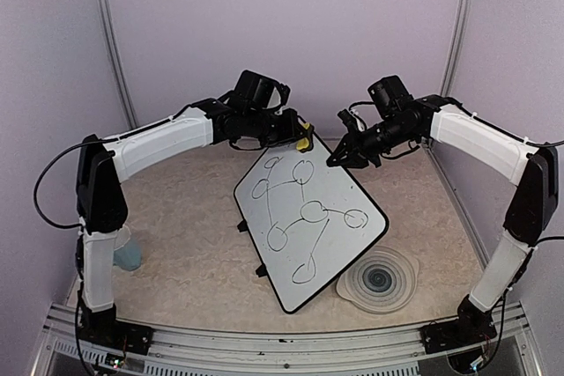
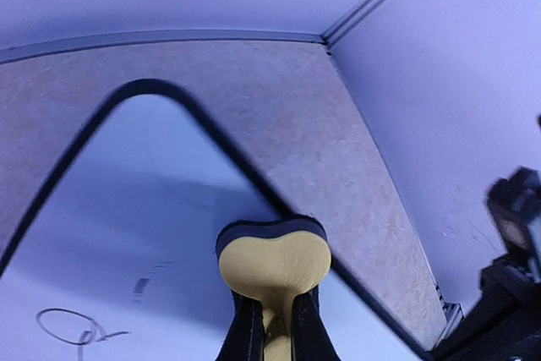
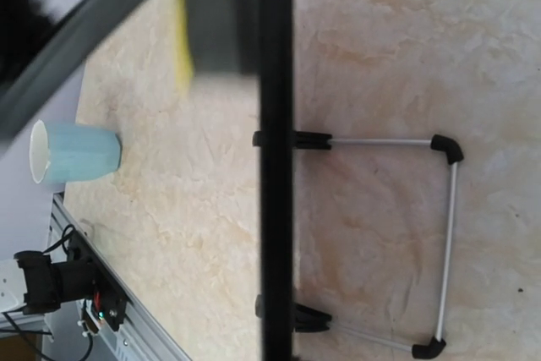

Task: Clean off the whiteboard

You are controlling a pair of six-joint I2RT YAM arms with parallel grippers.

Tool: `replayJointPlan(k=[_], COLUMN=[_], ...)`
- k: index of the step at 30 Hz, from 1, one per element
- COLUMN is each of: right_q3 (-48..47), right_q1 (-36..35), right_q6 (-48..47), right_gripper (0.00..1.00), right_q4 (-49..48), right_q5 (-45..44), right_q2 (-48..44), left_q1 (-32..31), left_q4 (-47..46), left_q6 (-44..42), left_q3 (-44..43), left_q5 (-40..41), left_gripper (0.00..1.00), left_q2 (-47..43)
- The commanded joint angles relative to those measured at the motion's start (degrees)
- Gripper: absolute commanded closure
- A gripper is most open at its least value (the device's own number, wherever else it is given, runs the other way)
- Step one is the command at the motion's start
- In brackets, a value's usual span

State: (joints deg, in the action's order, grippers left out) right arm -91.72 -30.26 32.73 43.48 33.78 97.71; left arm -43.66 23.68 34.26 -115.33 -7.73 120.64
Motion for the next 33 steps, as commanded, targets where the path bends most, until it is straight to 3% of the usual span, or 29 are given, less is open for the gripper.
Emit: replayJointPlan(k=[1,6,15,21,33], right_q3=[-0.9,-1.0,-1.2,-2.9,-6.7], right_q1=[-2.0,-1.9,-2.0,-2.0,-2.0], right_q6=[-4.7,-5.2,-8.9,-8.6,-9.7], right_gripper=[1.0,1.0,1.0,1.0,1.0], right_q4=[-2.3,-3.0,-1.9,-1.2,-0.3], right_q5=[2.8,4.1,3.3,3.2,4.1], right_q2=[-0.2,0.4,1.3,0.8,3.1], left_q1=[5.3,6.1,0.5,-0.6,5.9], left_q4=[3.2,6.7,3.4,1.0,-4.5], left_q6=[3.1,-0.4,-7.9,-8.5,-3.4], left_q3=[6.6,6.8,3.8,3.2,17.6], left_q5=[3.4,4.0,-1.4,-2.6,-1.5], left_gripper=[1.0,1.0,1.0,1.0,1.0], left_q2=[-0.4,0.5,-0.7,-0.8,-2.3])
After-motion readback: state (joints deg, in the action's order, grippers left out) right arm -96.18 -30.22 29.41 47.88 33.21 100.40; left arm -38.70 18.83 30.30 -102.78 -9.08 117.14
